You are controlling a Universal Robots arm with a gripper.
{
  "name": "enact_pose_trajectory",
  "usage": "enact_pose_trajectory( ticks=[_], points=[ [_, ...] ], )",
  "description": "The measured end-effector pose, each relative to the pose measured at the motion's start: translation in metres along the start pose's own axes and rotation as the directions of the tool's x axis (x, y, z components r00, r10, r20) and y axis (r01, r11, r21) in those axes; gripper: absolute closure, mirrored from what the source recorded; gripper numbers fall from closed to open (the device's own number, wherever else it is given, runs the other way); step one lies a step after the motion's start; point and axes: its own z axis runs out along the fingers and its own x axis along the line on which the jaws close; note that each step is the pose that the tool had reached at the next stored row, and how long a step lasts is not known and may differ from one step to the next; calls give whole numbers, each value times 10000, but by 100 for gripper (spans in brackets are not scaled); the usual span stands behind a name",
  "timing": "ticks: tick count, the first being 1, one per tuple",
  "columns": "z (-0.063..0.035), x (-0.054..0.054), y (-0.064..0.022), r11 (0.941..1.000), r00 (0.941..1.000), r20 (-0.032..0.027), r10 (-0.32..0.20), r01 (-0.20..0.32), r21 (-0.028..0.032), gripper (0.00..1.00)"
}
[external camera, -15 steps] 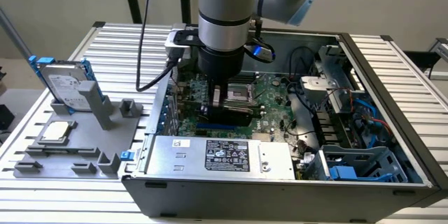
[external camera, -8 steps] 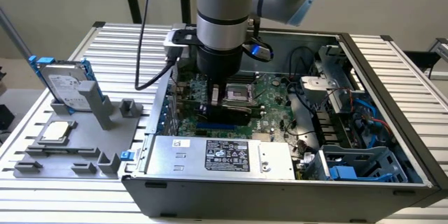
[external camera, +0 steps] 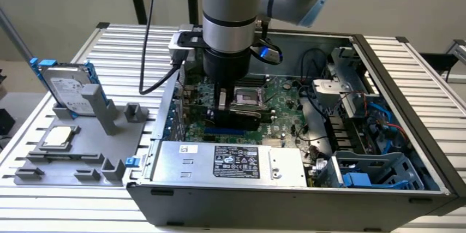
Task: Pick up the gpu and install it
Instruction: 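Insert the gpu into the slot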
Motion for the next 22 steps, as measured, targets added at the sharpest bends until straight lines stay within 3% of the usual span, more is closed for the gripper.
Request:
enact_pose_trajectory(
  ticks=[22],
  points=[
    [75,1,10,10000,10000,-2,-81,81,34,74]
  ],
)
